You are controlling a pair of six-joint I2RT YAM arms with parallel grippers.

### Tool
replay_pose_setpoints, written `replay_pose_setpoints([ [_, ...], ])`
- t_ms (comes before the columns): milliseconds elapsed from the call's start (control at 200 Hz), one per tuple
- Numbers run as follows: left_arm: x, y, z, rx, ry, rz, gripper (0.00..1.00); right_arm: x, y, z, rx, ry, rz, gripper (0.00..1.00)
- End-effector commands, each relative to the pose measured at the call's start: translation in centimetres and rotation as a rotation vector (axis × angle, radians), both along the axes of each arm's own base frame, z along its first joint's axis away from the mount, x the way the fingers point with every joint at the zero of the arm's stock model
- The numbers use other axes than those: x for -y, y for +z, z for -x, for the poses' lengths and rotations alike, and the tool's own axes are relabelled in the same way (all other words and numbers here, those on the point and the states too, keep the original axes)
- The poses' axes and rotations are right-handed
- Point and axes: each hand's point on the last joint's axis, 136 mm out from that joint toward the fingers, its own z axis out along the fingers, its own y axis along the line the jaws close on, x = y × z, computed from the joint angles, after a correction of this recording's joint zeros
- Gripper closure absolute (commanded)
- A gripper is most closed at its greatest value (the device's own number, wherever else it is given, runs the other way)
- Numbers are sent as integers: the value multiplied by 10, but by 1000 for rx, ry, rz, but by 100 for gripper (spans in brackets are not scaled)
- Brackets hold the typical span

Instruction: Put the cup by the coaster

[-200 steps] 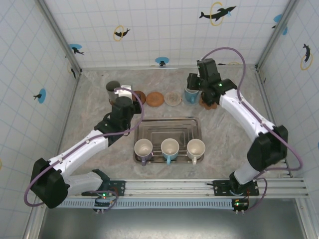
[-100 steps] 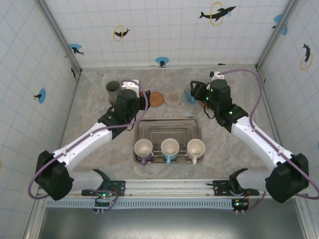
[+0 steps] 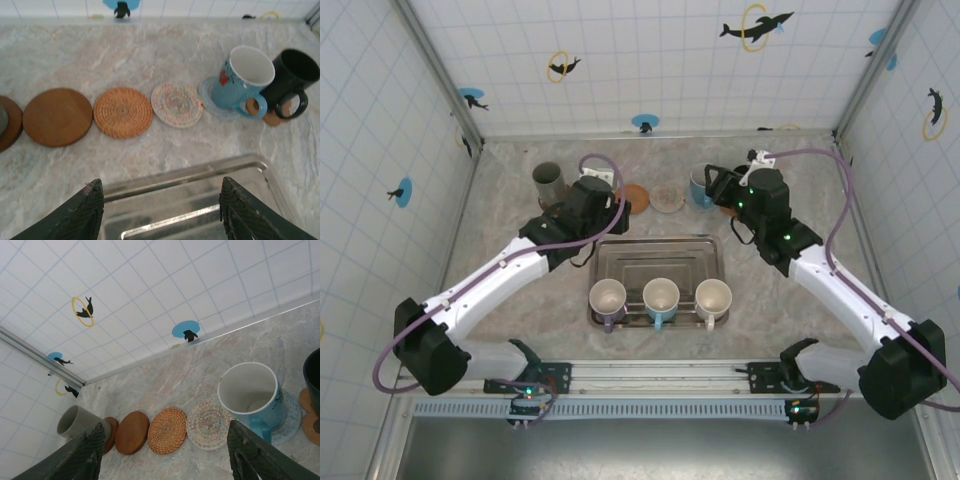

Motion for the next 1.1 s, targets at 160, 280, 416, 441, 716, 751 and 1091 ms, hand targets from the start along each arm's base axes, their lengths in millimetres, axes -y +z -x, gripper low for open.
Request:
replay_pose_setpoints([
  [160, -19, 19, 35, -52, -1, 3, 39, 9, 21, 10, 77, -31, -53, 33],
  [280, -26, 14, 48, -98, 14, -5, 40, 10, 22, 11, 80, -32, -56, 33],
  [416, -27, 5, 66, -166, -9, -42, 41, 9, 20, 11, 78, -30, -58, 33],
  [441, -27, 3, 69, -180, -15, -52, 41, 8, 20, 11, 77, -28, -58, 33],
  [716, -30, -41, 121, -361, -63, -236, 43, 4, 17, 10, 72, -25, -49, 33],
  [751, -33, -47, 128, -385, -58, -266, 43, 4, 17, 10, 72, -27, -47, 33],
  [1091, -43, -84, 189, -547, -76, -382, 43, 9, 13, 10, 68, -45, -28, 33],
])
